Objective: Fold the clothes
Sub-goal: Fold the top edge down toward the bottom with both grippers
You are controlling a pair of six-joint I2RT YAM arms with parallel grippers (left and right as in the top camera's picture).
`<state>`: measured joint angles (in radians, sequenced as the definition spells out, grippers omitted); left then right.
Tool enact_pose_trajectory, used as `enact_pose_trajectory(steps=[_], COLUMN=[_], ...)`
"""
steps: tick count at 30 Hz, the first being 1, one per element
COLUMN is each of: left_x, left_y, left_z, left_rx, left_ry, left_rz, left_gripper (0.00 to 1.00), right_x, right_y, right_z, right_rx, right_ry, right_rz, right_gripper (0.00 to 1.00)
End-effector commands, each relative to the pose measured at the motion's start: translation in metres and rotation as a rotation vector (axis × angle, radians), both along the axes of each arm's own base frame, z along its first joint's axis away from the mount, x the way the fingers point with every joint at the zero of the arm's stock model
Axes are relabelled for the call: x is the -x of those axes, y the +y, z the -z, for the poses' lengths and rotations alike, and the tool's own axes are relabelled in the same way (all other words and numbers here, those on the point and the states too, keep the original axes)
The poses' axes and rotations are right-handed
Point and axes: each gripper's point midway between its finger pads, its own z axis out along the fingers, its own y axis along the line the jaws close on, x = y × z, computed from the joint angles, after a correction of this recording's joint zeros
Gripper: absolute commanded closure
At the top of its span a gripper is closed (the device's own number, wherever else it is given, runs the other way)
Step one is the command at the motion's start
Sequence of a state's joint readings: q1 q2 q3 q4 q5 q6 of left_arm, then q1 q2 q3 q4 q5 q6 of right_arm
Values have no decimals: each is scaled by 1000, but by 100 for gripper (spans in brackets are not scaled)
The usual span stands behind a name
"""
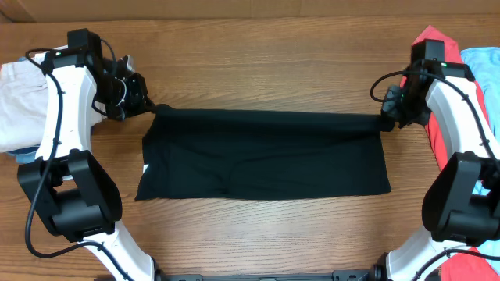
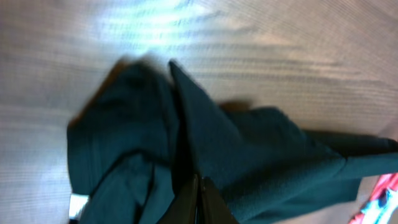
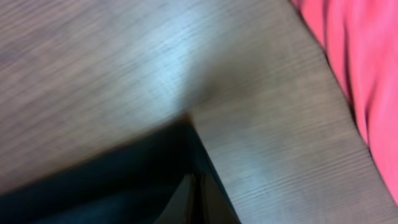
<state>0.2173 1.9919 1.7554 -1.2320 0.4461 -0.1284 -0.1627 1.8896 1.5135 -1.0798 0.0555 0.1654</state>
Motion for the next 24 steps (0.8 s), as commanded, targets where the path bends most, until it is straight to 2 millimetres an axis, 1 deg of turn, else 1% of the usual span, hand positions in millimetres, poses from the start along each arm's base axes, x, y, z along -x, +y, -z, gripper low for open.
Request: enact_pose_trajectory(steps=[1,4,7,15,18,24], left_x=[8,21,34,54,64,80], left_y=[5,0,-6,-11,-16,-22], left_z=[-15,-14,-13,-15,-15,-3], left_rx=[-6,4,15,35,40,43], left_ry=[-15,34,83,162,193,256], left_rz=[13,41,62,82,121,158], left_gripper=[96,96,96,96,96,96], right_x=[13,25,33,62,71,88], right_y=[-24,-27,-22,-14,-12,-8], right_z=[-18,-16,-15,-14,-14,-16], right_rx=[28,16,-11,-33,-39,-51], right_ry=[0,45,77,198,237,307], right_rz=[105,120,117,114,112,109], right_gripper=[96,96,96,96,96,96])
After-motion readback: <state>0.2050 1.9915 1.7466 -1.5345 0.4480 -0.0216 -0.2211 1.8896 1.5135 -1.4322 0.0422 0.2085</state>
